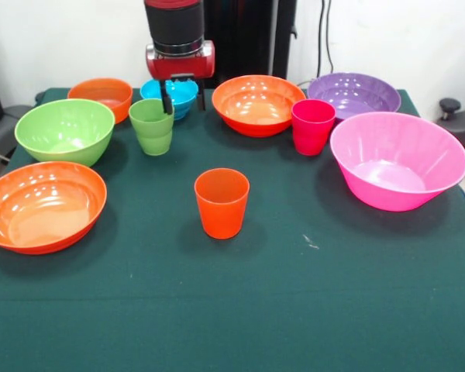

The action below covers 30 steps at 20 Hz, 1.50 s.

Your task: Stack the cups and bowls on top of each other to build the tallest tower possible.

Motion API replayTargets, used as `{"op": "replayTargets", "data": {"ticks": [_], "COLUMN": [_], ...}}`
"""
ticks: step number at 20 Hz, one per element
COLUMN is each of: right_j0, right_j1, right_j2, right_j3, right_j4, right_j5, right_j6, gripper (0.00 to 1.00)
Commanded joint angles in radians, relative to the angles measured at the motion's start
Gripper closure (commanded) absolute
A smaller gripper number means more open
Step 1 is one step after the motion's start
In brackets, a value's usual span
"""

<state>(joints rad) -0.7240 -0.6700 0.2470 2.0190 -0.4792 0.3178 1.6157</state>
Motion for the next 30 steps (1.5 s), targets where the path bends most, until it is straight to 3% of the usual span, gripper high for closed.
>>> {"op": "replayTargets", "data": {"ticks": [1,8,23,30], "right_j0": [-0.013,-0.039,-0.048,-0.027], "right_j1": [-0.023,0.007,0.064,0.191], "right_j2": [0.082,0.089,0.044,0.041], "right_j3": [-0.044,-0.062,-0.037,-0.123], "right_j4": [-0.07,-0.085,-0.171,-0.213], "right_j5": [0.071,0.071,-0.041,-0.102], "right_j6": [-0.08,-0.096,-0.017,0.007], "gripper": [0.0,0.0,0.0,0.0]}}
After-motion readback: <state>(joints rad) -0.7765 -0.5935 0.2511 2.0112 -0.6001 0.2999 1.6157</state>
